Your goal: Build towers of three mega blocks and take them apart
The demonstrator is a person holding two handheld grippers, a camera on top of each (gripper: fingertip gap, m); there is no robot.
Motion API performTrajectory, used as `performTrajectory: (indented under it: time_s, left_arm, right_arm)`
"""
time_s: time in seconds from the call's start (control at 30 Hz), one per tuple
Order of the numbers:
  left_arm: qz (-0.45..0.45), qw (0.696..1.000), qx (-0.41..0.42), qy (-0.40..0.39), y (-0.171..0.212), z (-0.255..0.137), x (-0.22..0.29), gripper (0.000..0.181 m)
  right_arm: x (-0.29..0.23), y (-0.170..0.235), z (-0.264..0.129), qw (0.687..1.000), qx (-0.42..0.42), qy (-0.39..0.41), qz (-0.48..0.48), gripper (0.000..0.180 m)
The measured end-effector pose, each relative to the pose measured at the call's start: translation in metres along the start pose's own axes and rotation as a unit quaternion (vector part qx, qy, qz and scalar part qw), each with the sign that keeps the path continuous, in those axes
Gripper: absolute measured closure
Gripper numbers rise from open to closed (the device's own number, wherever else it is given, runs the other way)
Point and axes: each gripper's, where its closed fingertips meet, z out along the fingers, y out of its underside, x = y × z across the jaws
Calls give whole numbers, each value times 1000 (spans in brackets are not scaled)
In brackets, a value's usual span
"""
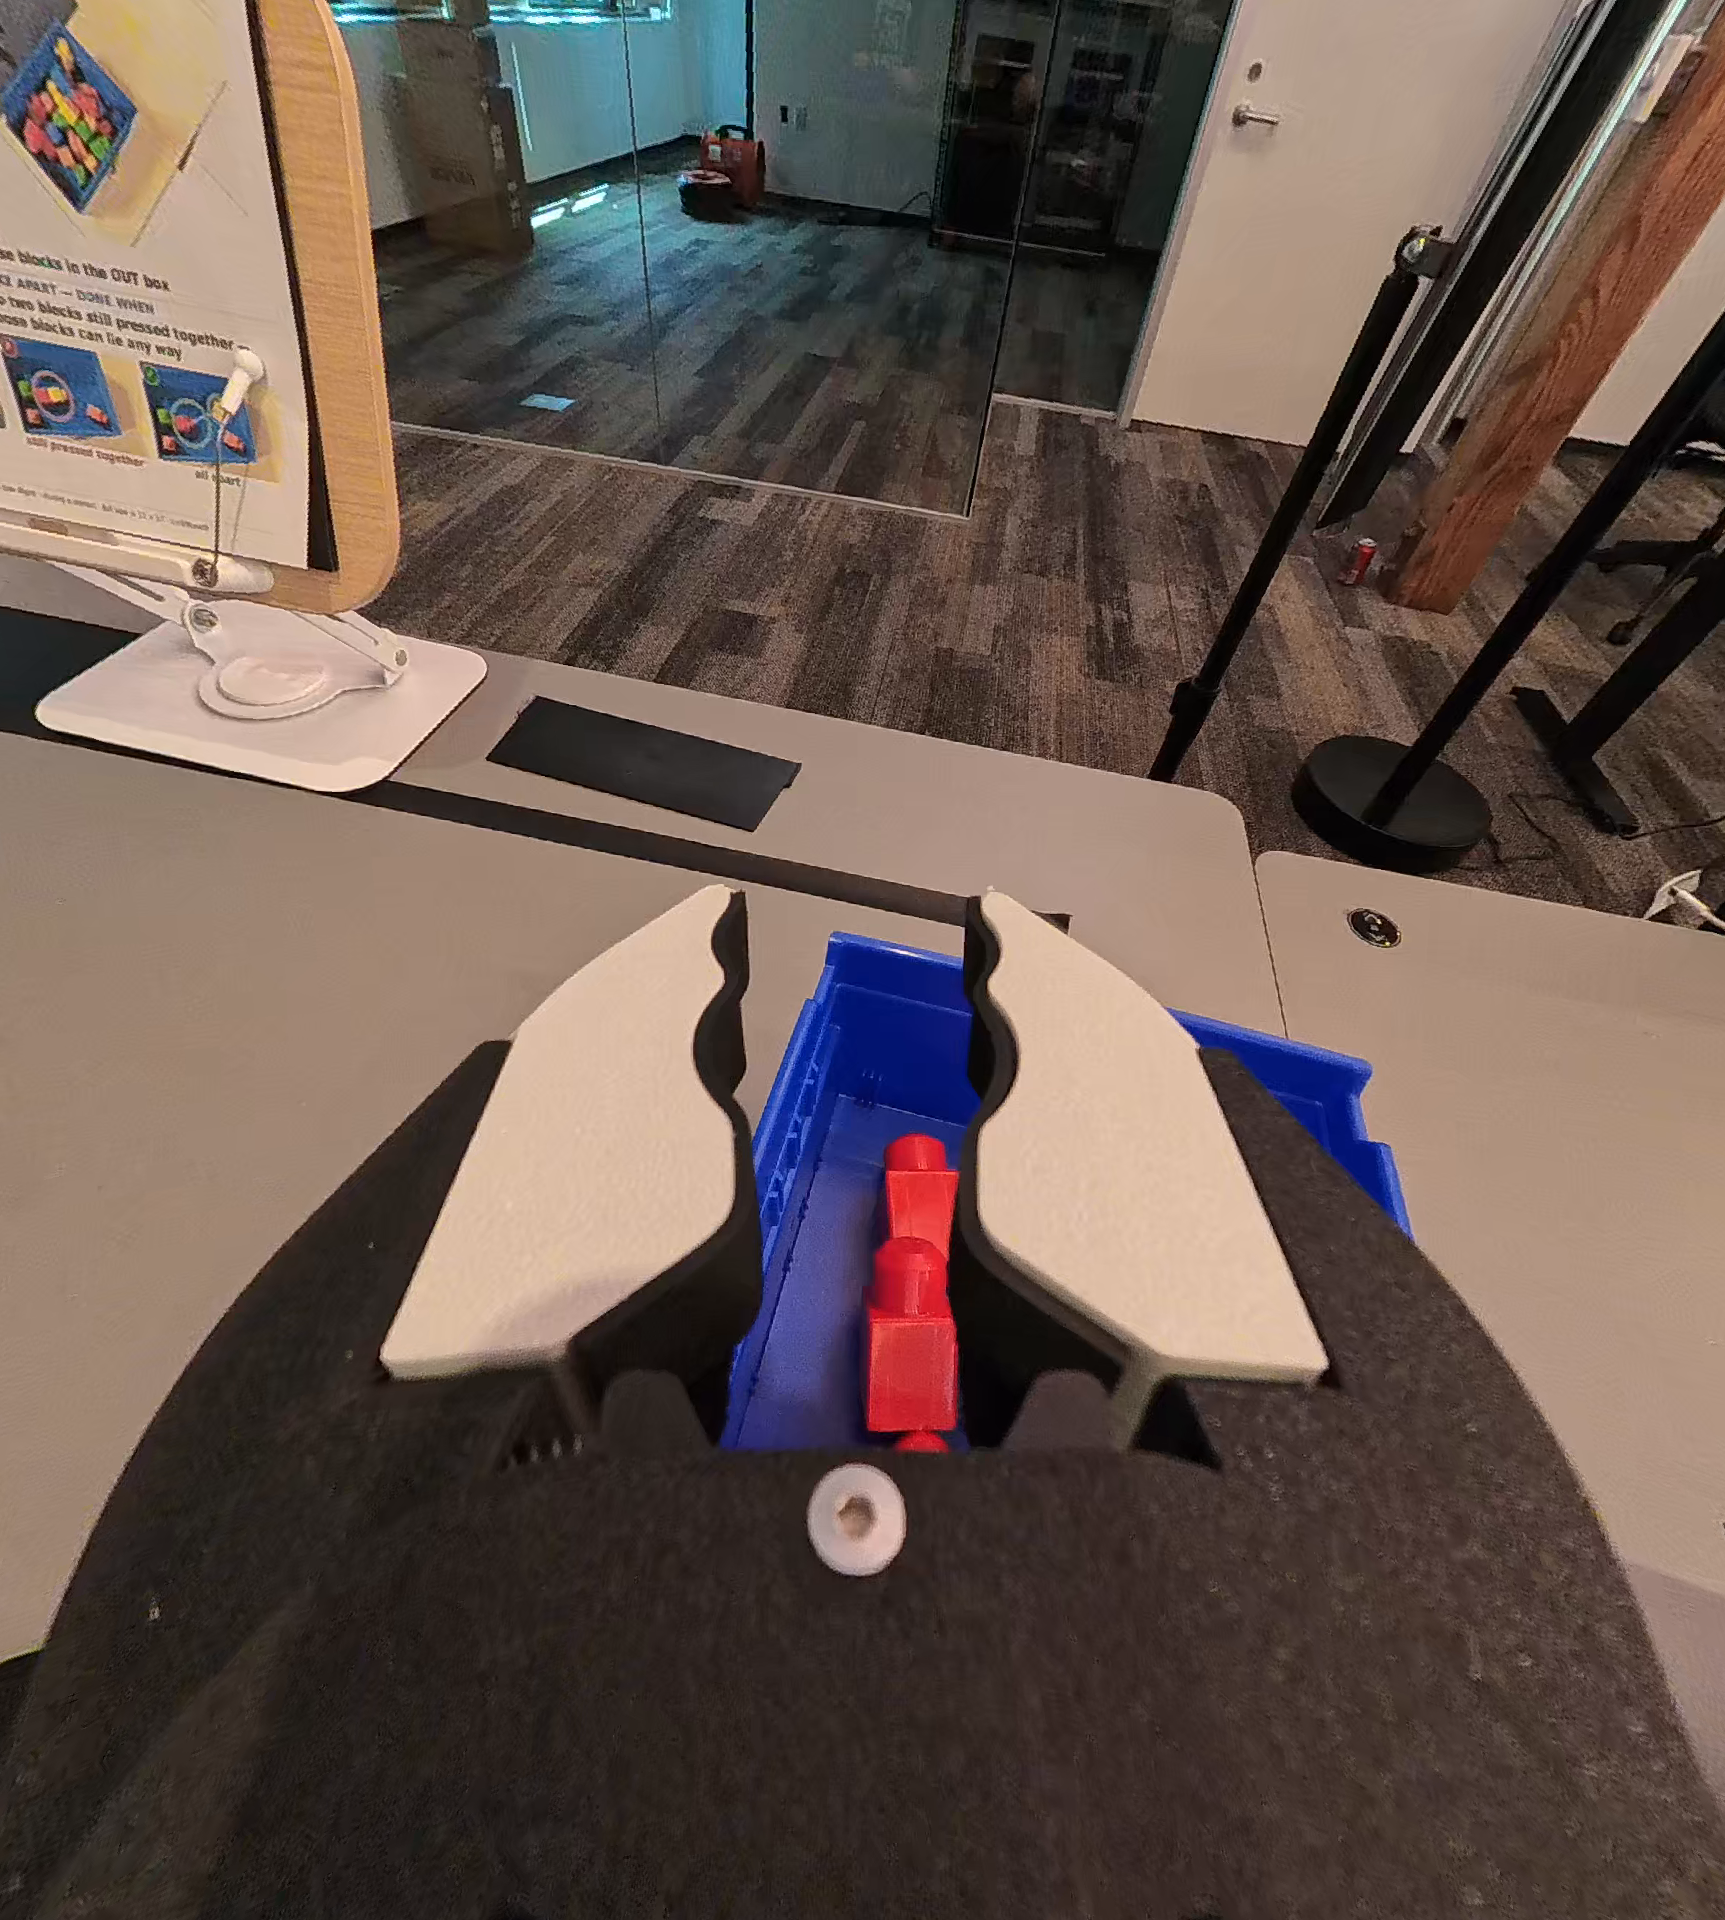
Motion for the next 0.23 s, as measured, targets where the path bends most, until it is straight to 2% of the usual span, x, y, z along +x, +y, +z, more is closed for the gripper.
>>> performTrajectory:
  time_s: [0.03, 0.23]
  left_arm:
    - [6, 1000, 2, -3, -2, 2, 0, 121]
    - [8, 1000, -11, -9, -5, 14, 0, 122]
  right_arm:
    - [0, 1, 0, 1000, -1, -1, 0, 141]
    - [0, 7, 3, 1000, -19, 0, -5, 141]
